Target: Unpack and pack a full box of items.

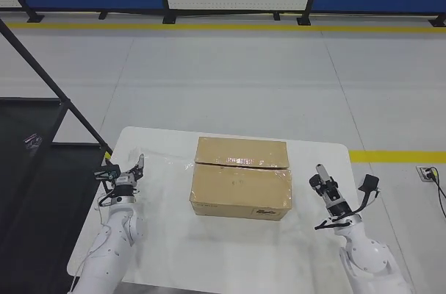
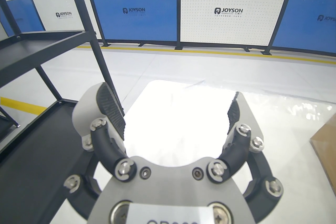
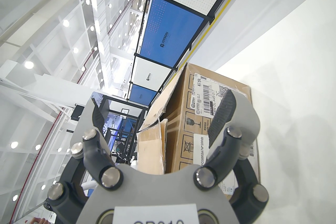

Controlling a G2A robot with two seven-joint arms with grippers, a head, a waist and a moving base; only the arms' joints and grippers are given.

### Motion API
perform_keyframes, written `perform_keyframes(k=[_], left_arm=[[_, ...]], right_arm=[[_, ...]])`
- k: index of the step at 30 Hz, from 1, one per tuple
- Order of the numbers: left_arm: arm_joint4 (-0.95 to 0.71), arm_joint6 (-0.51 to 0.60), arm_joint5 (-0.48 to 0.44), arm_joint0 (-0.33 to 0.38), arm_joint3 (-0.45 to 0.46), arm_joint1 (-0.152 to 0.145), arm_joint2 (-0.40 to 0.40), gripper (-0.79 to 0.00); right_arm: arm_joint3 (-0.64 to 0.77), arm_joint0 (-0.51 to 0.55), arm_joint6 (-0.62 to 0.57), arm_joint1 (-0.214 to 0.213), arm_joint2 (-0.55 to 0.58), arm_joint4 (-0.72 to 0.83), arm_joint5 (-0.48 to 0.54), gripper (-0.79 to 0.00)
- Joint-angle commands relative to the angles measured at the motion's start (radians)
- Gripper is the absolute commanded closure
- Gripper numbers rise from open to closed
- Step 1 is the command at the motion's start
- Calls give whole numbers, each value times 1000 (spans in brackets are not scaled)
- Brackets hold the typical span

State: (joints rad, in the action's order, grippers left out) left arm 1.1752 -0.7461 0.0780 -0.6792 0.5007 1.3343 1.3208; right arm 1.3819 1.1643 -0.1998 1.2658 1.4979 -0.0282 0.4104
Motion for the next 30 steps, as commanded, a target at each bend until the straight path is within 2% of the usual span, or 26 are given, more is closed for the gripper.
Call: perform_keyframes(k=[1,13,30], left_arm=[[3,3,6,-20,17,-2,3,-785],[23,65,14,-114,110,-17,29,-785],[66,146,-32,-172,154,-13,2,-785]], right_arm=[[-4,-3,-2,0,-1,0,-1,-785],[-15,-16,-9,1,-8,1,4,-785],[2,-12,-10,1,-17,-5,7,-785]])
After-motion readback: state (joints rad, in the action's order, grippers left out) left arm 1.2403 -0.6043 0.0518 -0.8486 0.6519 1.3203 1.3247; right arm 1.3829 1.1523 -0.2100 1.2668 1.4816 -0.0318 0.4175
